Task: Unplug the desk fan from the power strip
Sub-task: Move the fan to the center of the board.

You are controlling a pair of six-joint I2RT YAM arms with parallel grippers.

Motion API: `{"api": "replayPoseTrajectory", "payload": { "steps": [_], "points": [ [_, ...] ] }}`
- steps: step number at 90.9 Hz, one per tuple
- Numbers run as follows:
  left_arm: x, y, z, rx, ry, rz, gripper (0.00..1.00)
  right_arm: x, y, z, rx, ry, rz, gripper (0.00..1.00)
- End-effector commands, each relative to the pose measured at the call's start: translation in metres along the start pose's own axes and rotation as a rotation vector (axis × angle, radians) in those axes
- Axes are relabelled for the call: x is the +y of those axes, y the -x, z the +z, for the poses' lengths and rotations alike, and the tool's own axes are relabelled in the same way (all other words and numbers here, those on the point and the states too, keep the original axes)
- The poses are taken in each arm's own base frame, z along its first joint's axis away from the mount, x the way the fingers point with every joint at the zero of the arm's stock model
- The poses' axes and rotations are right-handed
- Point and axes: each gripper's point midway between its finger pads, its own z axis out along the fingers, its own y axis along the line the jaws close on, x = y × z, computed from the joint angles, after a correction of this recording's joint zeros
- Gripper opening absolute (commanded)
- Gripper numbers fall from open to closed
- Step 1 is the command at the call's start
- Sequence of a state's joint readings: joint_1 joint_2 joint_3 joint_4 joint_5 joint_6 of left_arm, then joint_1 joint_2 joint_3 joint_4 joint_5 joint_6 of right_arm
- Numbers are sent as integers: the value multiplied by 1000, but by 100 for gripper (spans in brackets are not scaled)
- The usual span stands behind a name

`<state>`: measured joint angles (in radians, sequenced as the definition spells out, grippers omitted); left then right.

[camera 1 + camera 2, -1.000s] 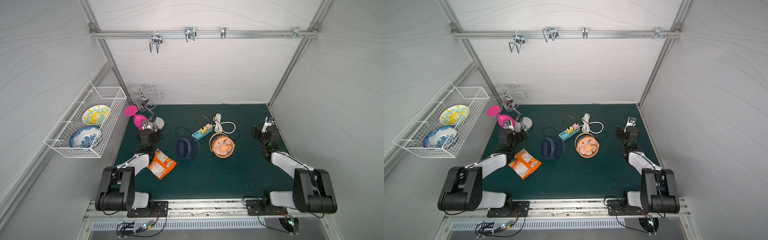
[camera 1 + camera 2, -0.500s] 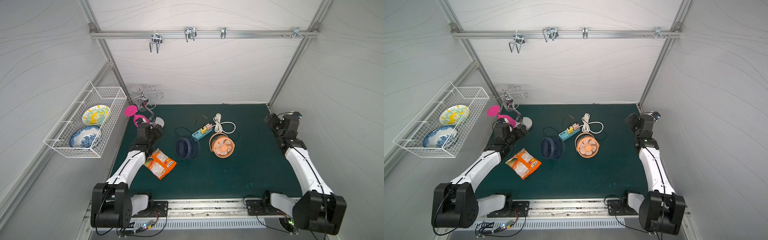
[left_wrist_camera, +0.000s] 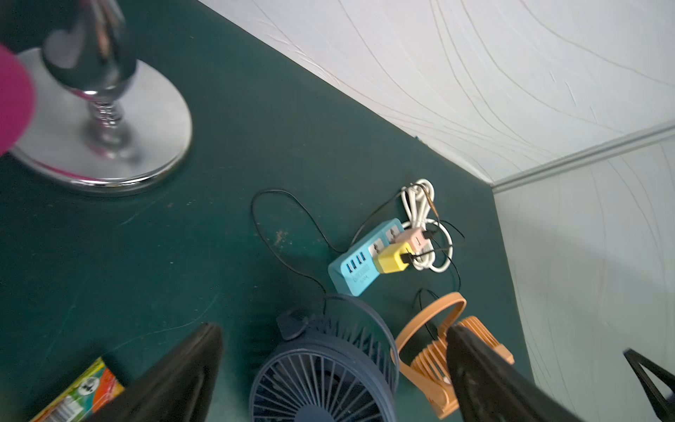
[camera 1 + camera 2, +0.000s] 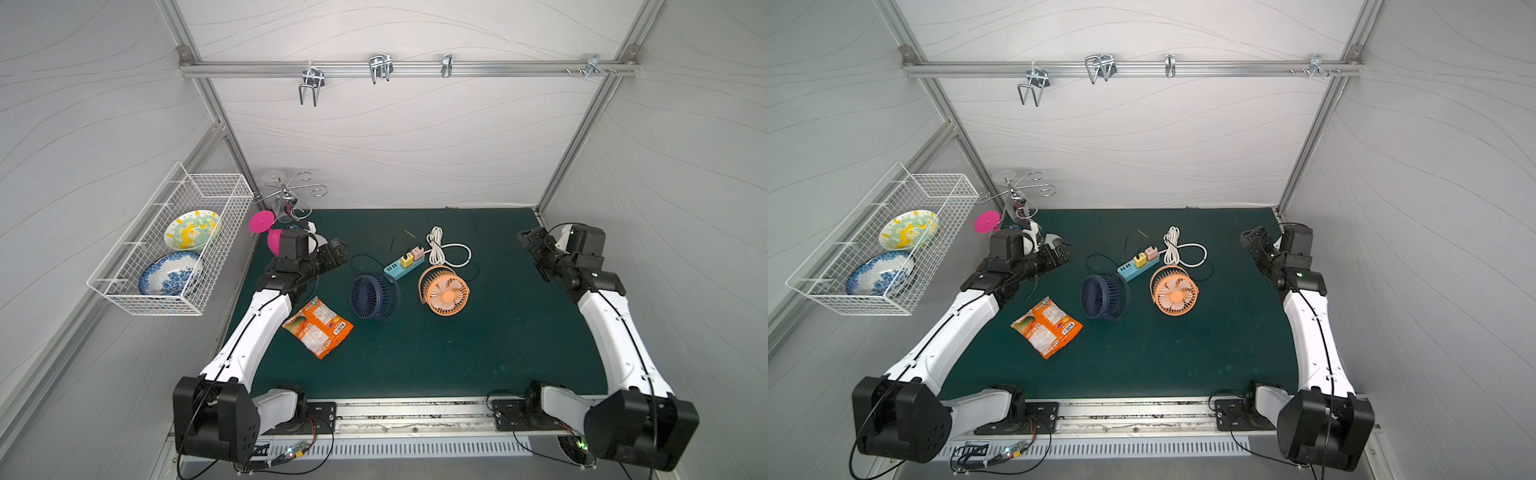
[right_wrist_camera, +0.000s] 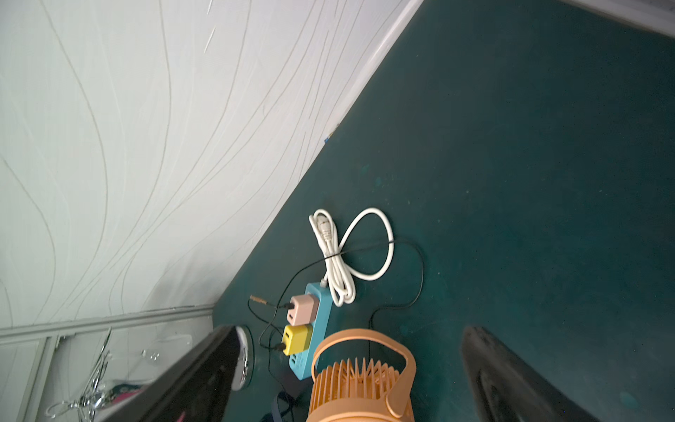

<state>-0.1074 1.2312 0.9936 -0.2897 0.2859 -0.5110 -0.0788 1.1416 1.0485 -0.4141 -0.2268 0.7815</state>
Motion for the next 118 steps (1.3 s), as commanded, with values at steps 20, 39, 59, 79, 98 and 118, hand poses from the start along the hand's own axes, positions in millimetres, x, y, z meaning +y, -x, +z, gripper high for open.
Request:
{"api": "replayPoseTrajectory", "payload": {
  "steps": [20,39,59,79,98,118],
  "points": [
    [-56,0,33,187,-143,135,98,29,-58,2,201,39,-142,99],
    [-79,-15,59,261,-162,220,95,45,-92,8,296,45,-259,99],
    [-93,-36,59,281,-159,271,95,42,-132,12,414,-47,-418,99],
    [-118,-66,44,292,-176,279,81,30,-142,9,402,-96,-470,99],
    [-144,-98,46,308,-97,326,28,24,-131,1,345,-123,-476,94],
    [-149,-139,73,358,32,335,21,17,-128,-9,321,-122,-443,94]
  ]
}}
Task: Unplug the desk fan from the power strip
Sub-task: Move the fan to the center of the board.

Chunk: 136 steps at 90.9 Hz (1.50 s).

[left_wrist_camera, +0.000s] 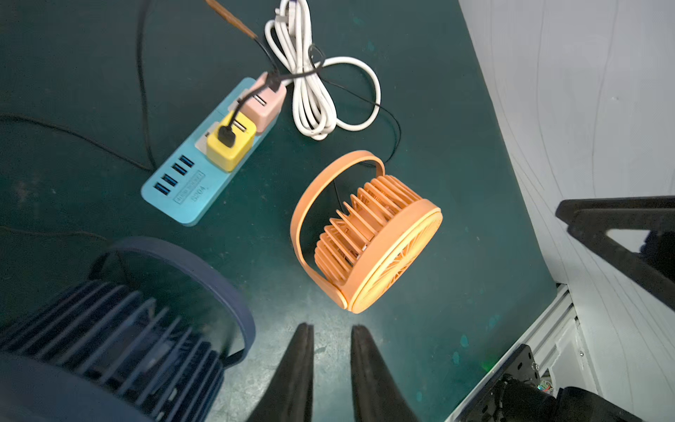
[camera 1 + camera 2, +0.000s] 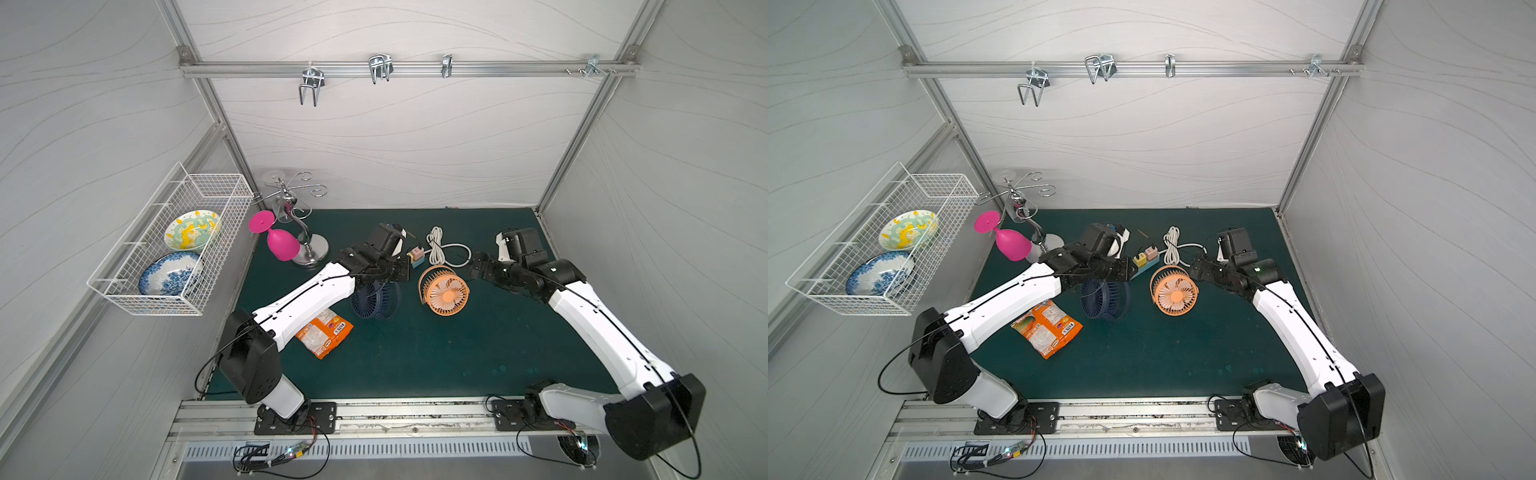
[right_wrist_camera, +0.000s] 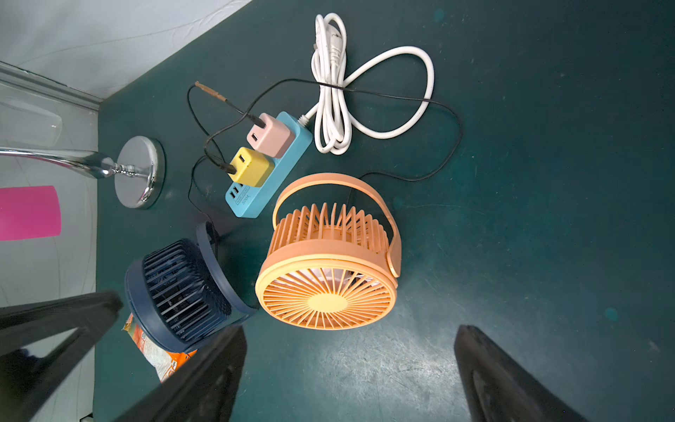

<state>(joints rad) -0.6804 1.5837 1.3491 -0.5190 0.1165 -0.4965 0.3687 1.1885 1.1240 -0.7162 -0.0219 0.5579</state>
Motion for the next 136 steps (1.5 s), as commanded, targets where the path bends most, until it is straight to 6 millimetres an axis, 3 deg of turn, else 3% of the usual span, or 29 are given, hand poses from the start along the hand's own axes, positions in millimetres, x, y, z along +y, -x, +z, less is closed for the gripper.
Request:
{"api": "replayPoseTrajectory", "payload": {
  "steps": [1,29,58,77,104,136],
  "points": [
    [1,3,18,-7,107,-25,21,-10,-6,-9,-13,-22,18,94],
    [13,-24,69,111,207,-73,18,3,-7,-35,-61,70,18,93],
    [7,-32,107,168,175,-82,19,5,-11,-46,-69,94,5,93],
    [2,-37,122,192,166,-69,19,3,-13,-51,-76,92,-1,93],
    [-16,-41,138,216,133,-49,19,-5,-13,-50,-74,73,14,94],
    [-59,-33,155,227,60,-24,18,-20,-10,-60,-93,43,58,94]
  ]
}}
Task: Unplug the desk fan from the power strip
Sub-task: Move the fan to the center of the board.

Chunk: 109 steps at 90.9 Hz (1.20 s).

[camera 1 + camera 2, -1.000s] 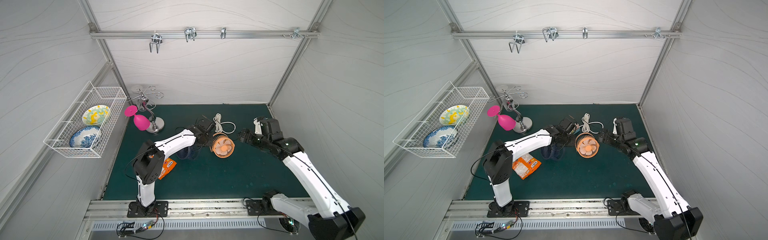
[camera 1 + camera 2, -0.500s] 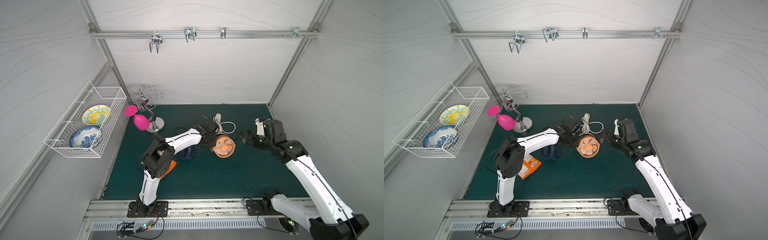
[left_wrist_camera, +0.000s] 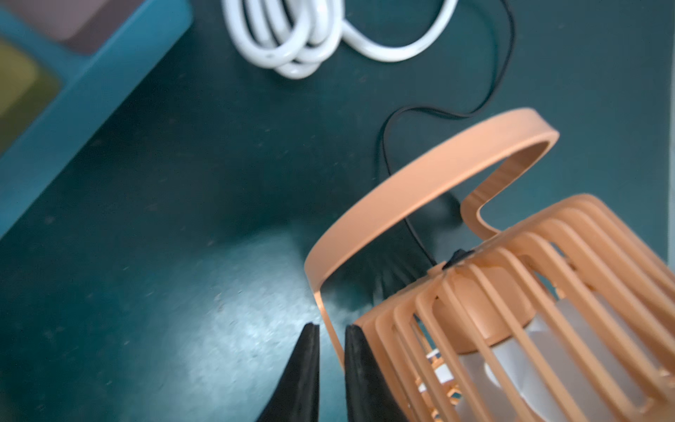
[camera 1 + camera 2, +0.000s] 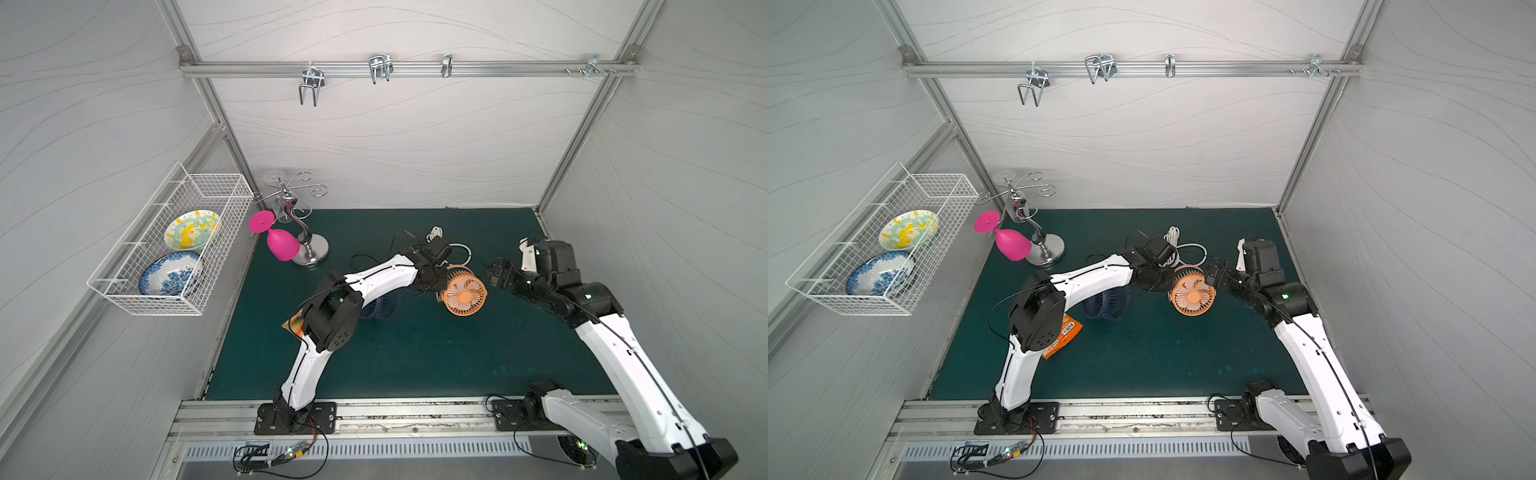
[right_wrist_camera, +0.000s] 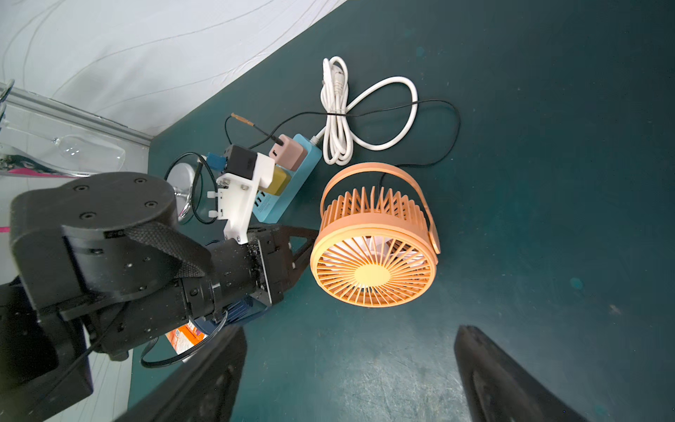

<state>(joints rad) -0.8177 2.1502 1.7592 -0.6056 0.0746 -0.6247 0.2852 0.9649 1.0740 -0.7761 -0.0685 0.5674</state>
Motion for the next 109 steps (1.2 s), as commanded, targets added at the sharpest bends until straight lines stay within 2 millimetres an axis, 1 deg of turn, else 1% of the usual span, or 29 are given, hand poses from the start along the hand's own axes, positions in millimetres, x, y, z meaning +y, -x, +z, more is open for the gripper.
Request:
{"api": "replayPoseTrajectory", "payload": {
  "steps": [1,14,22,32,38,45,56,67,82,99,109],
  "points": [
    [-29,7,2,-3,-57,22,18,-7,-5,-6,14,-15,5,93],
    [-44,4,9,18,-75,36,17,-14,-4,-8,17,-37,25,94],
    [-46,1,13,29,-73,33,17,-15,-4,-8,17,-37,34,93],
    [-37,0,16,28,-38,19,17,-18,-5,-6,29,-47,43,94],
    [-28,-1,17,30,-29,-2,17,-23,-7,-2,47,-64,51,94],
    [-20,3,16,24,-31,-30,18,-27,-12,5,77,-74,61,94],
    [-15,9,12,10,-27,-35,18,-29,-17,13,103,-74,77,93],
    [-14,9,14,13,-21,-28,18,-29,-18,18,118,-72,88,94],
    [-18,0,23,57,-48,-43,18,-29,-21,20,132,-71,94,94],
    [-20,-20,34,108,-46,-37,17,-30,-22,18,130,-76,97,94],
    [-24,-26,40,129,-60,-46,16,-31,-21,18,128,-78,96,94]
  ]
}}
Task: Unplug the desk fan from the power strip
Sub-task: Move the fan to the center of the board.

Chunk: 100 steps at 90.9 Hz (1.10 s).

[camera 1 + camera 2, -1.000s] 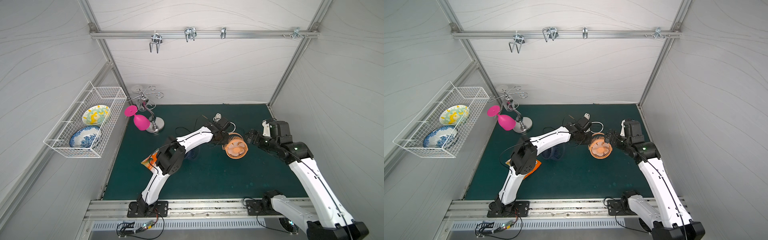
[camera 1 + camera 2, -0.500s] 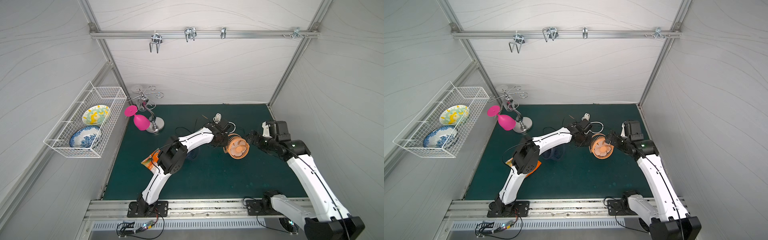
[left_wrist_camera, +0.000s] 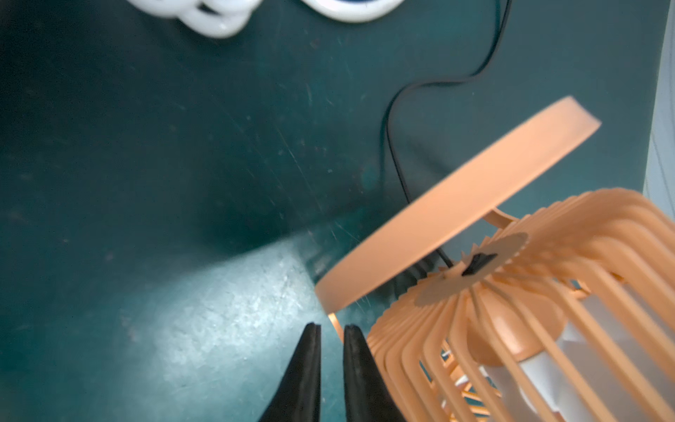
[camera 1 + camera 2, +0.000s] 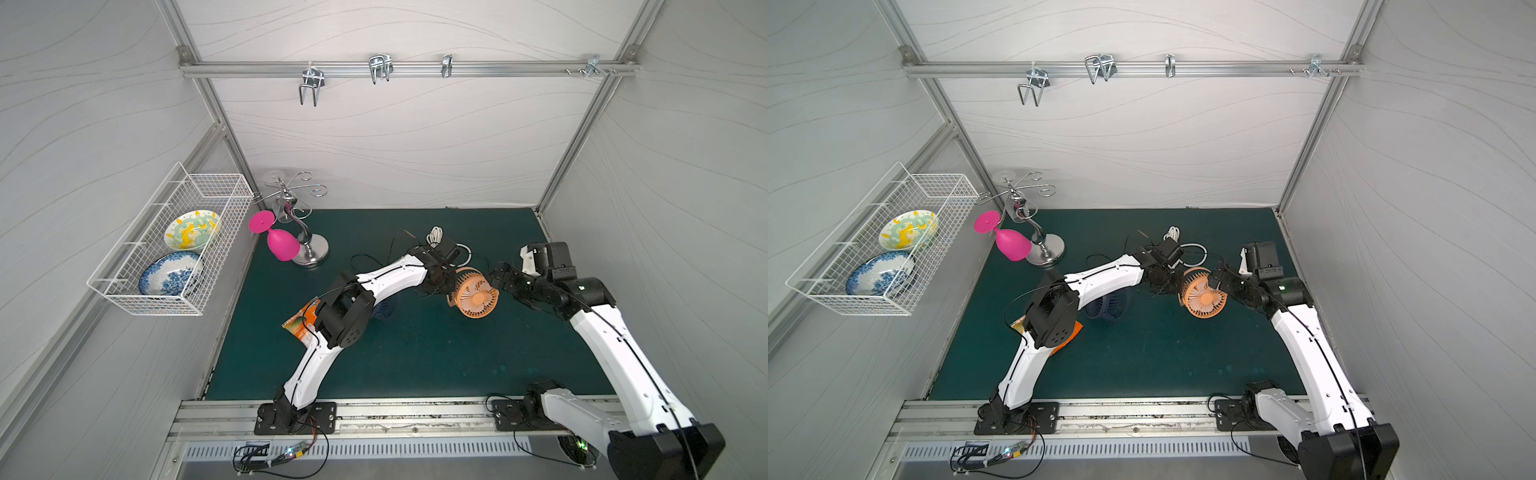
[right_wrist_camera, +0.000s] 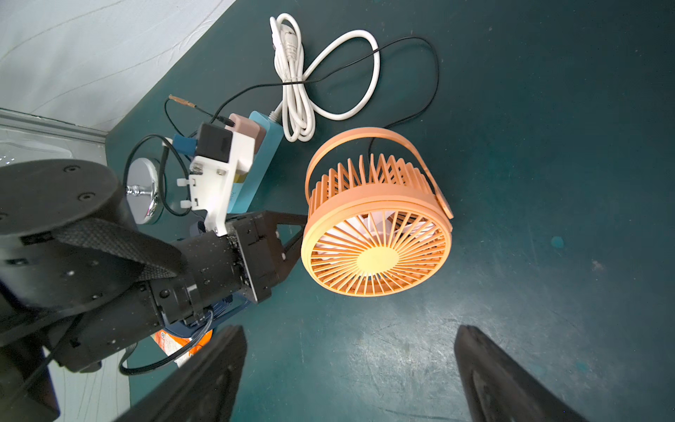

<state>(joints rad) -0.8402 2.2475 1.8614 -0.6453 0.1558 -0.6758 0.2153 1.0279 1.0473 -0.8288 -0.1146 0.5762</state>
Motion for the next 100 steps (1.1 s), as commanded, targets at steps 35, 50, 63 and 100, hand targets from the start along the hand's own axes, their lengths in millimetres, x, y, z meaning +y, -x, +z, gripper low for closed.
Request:
{"api": "replayPoseTrajectory", "payload": {
  "steps": [35,50,63,100],
  "points": [
    [-20,-13,31,62,-55,-5,15,-6,-5,1,27,-9,17,94],
    [-15,-11,21,44,-25,27,16,-6,-5,3,26,-8,19,94],
    [-7,-6,-4,-2,17,78,23,-4,-3,3,19,-2,17,96],
    [23,20,-86,-113,90,234,71,7,7,2,2,34,16,99]
  ]
}}
